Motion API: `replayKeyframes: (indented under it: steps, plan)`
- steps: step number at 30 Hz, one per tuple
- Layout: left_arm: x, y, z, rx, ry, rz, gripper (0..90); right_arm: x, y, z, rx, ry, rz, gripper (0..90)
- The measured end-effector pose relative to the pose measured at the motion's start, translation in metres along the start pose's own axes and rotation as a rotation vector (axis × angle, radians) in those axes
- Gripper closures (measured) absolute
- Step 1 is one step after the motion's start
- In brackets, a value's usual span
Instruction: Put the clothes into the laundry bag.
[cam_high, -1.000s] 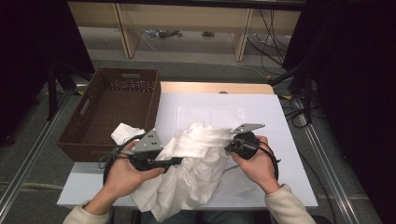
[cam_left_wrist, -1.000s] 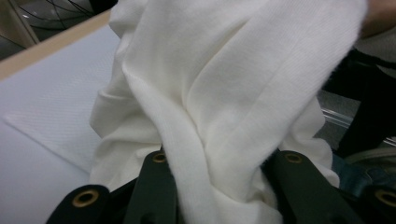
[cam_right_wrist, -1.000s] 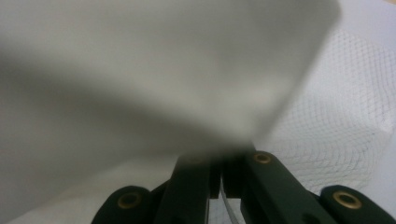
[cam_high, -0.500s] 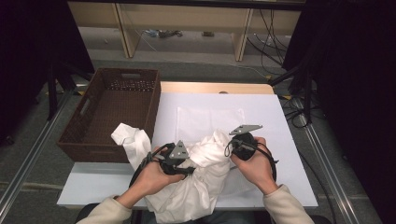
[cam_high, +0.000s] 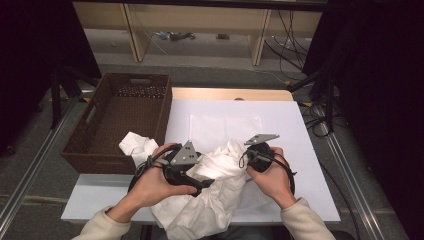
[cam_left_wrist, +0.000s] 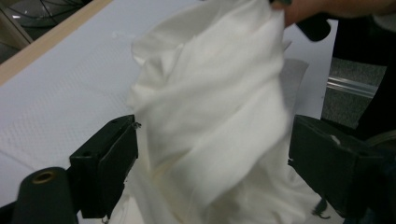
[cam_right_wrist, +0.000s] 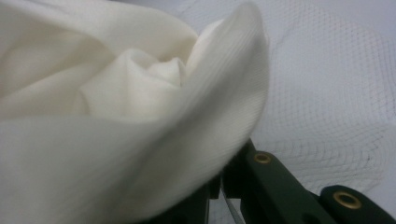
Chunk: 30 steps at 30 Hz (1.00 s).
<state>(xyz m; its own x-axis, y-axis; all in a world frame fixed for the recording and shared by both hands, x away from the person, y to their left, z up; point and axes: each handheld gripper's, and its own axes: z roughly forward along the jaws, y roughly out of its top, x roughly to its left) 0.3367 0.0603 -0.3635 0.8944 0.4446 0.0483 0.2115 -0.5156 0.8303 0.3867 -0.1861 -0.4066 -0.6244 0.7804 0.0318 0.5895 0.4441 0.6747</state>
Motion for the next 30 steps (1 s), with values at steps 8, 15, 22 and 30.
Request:
replayKeyframes:
  steps: [8, 15, 22, 30]
  plan:
    - [-0.002, 0.019, 0.045, 0.036, -0.022, 0.086, 16.0, 0.005, 0.001, -0.003, -0.018, 0.005, -0.003, 90.0]
    - [0.002, 0.017, 0.074, 0.101, 0.034, 0.173, 41.9, 0.006, 0.001, -0.005, -0.055, 0.014, -0.021, 90.0]
    - [-0.001, 0.015, 0.069, 0.102, 0.033, 0.131, 82.2, 0.007, 0.002, -0.007, -0.075, 0.02, -0.031, 90.0]
    - [-0.01, 0.014, 0.055, 0.05, -0.138, 0.024, 82.9, 0.003, 0.003, -0.011, -0.15, 0.002, -0.005, 90.0]
